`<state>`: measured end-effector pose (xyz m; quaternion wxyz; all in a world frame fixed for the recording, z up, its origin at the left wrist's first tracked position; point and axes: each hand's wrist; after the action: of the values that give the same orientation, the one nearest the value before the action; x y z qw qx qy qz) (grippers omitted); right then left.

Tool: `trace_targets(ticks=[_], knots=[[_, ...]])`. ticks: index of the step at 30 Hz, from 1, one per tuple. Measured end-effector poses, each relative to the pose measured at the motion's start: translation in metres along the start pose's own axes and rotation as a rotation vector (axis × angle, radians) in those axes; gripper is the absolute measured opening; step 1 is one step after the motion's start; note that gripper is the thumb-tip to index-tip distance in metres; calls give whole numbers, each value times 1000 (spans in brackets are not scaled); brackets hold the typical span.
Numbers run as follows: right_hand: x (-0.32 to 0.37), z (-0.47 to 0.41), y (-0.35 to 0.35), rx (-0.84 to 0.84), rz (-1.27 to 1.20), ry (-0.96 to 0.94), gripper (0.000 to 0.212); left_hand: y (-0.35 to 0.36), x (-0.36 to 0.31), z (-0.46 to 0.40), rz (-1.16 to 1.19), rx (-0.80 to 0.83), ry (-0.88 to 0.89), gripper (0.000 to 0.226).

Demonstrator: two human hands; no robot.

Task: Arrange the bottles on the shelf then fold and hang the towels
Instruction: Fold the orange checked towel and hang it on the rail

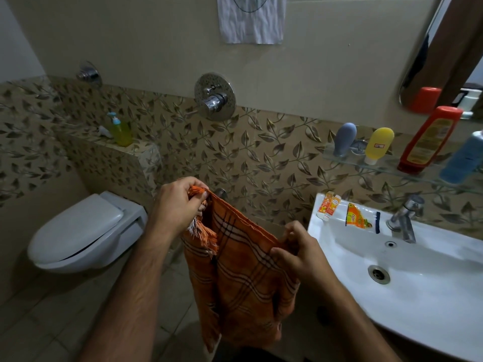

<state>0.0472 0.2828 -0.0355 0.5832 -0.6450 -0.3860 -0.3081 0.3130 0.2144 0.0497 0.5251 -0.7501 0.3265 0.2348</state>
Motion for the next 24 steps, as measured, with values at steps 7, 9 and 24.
trace_targets(ticks=[7,9,24], knots=[[1,-2,-2,54,56,-131,30,-2,-2,-3,24,-7,3,13],[-1,-2,-2,44,54,-147,32,-1,-2,-3,23,-6,-4,14],[-6,-3,0,71,180,-206,41,1,-2,-1,9,20,-18,14]])
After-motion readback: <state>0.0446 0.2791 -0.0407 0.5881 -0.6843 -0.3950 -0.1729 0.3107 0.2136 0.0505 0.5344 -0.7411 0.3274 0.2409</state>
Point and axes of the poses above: each hand's wrist, its own z-axis away from the middle knuckle, its own y-axis out of the palm, x = y × z, and after that the axes turned 2 degrees about z, right-handed
